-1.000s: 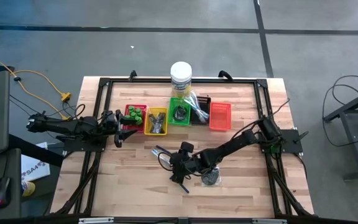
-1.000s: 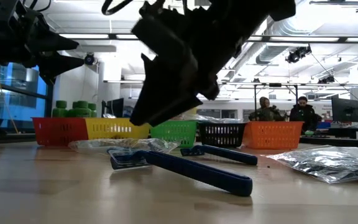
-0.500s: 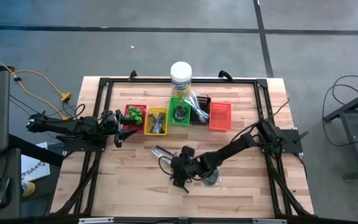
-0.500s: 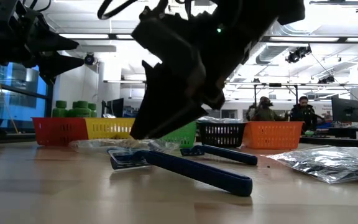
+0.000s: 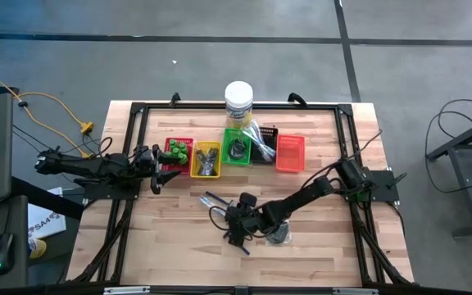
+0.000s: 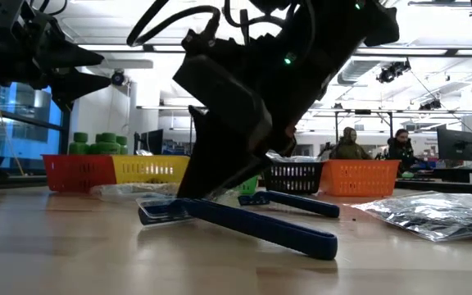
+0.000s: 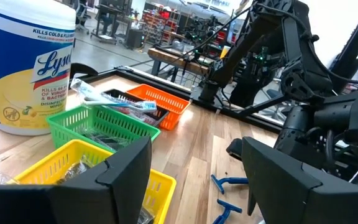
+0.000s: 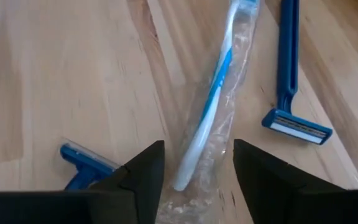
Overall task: Pick & Place Travel size toiletries
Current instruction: Put the blue toothbrush into the black bin
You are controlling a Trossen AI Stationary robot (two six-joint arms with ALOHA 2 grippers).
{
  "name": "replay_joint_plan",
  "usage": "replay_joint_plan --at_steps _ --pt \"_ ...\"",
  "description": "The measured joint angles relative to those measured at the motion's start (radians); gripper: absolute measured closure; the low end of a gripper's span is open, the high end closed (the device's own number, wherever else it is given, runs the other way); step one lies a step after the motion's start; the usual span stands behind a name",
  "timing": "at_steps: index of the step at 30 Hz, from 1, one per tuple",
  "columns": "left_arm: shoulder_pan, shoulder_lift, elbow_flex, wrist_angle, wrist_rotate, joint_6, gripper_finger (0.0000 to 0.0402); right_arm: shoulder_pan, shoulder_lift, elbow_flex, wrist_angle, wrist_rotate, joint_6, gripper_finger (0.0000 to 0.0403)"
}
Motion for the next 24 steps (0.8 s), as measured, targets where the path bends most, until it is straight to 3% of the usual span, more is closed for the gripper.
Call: replay_joint_plan --at_steps 20,24 --pt "0.0 0.0 0.0 0.0 0.0 0.0 0.016 -0.008 -0.005 0.0 -0.043 -0.089 0.052 0.0383" --pt "0.0 0.0 0.0 0.0 0.0 0.0 0.016 -0.005 -0.031 0.0 -0.025 -0.131 0.051 0.0381"
